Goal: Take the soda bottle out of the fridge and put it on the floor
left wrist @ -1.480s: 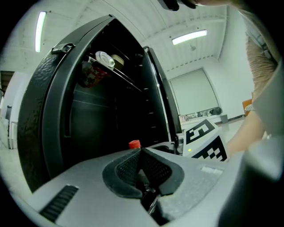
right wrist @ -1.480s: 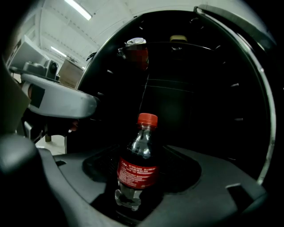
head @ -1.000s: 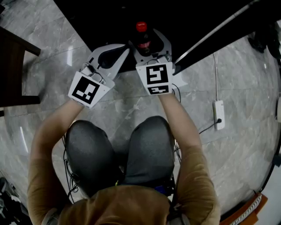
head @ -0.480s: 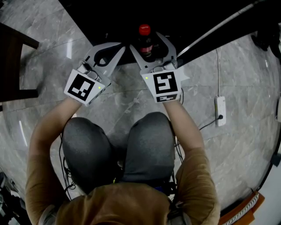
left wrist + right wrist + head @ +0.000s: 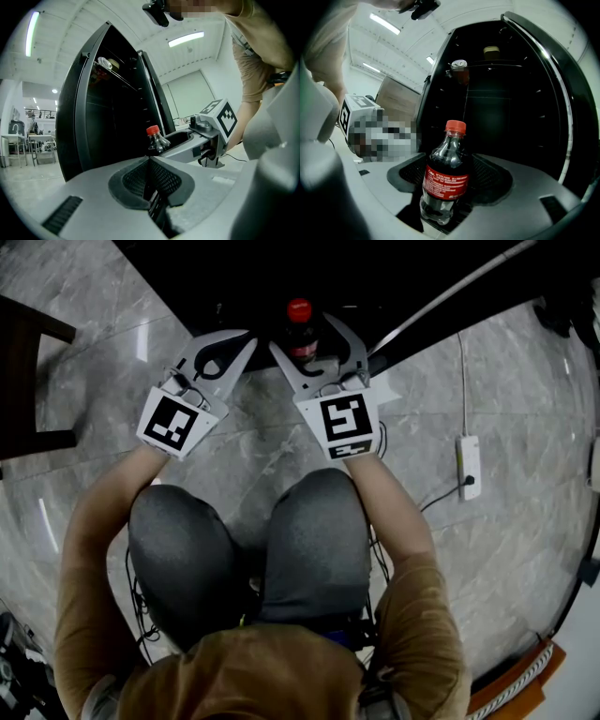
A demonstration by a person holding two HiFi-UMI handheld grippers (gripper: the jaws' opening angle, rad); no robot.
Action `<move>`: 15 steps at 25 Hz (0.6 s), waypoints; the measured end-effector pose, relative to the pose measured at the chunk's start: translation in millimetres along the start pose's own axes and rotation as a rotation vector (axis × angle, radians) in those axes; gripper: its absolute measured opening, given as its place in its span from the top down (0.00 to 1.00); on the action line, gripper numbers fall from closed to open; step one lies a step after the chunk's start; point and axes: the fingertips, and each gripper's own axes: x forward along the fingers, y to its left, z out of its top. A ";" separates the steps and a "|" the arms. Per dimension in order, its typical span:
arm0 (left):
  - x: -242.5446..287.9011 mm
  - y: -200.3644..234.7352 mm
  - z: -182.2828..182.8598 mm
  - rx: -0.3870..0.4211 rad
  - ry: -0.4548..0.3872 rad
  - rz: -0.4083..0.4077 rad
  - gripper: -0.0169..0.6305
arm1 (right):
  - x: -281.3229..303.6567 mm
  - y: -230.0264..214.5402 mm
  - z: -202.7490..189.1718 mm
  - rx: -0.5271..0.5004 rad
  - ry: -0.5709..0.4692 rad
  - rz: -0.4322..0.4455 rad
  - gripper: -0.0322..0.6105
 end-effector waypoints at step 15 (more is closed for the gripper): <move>-9.6 -32.1 -76.0 -0.181 0.071 -0.003 0.97 | -5.3 30.1 -58.1 0.005 0.073 0.087 0.49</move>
